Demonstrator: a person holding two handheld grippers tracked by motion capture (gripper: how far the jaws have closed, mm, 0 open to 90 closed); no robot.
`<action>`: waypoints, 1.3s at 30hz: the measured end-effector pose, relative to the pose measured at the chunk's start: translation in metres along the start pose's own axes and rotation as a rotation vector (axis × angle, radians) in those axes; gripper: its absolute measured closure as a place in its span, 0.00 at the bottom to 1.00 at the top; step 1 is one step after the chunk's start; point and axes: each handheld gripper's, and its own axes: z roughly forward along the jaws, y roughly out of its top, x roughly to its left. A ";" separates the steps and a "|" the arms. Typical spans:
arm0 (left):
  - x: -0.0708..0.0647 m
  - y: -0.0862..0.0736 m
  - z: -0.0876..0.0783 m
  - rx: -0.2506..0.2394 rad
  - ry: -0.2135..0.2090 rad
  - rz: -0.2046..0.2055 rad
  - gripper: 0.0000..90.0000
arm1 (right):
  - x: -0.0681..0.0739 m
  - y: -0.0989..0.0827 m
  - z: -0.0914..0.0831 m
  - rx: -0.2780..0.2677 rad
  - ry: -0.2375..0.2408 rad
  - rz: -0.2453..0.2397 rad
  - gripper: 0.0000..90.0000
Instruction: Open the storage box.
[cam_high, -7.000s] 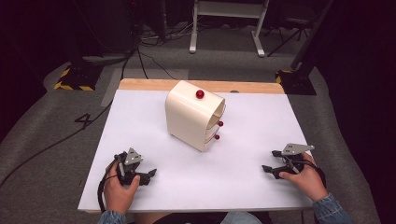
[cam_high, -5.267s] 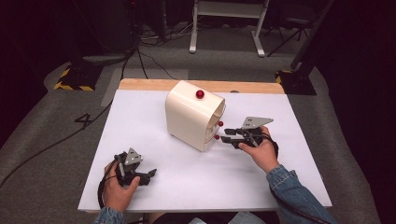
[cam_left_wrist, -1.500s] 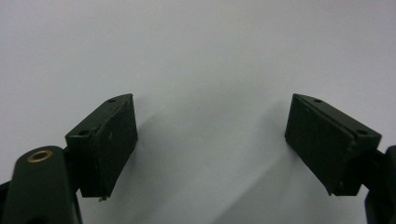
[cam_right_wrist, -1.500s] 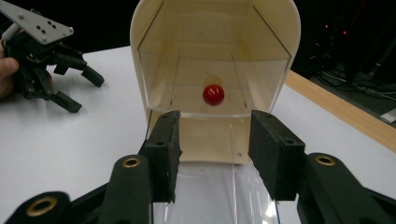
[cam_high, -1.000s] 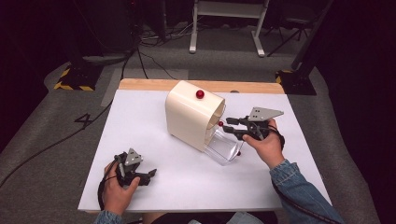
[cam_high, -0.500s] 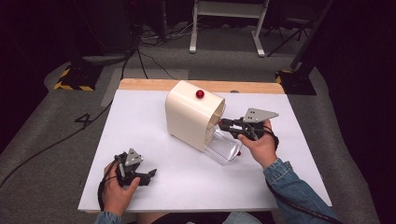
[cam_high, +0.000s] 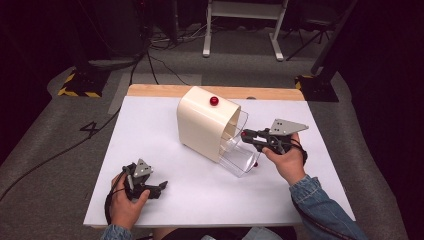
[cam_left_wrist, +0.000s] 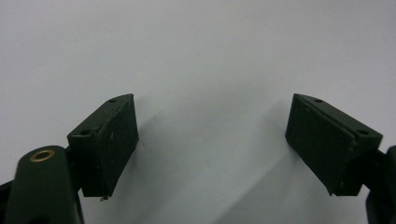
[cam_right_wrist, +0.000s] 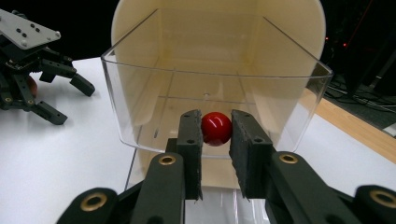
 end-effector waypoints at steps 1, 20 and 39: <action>0.000 0.000 0.000 0.001 -0.002 -0.002 0.19 | 0.002 -0.001 -0.006 -0.003 -0.006 0.000 0.83; 0.000 0.000 0.000 -0.001 -0.009 -0.015 0.19 | 0.002 -0.019 -0.045 0.003 -0.023 0.035 0.82; 0.000 0.000 0.000 -0.001 -0.006 -0.006 0.19 | 0.000 -0.035 -0.046 0.060 -0.039 0.073 0.58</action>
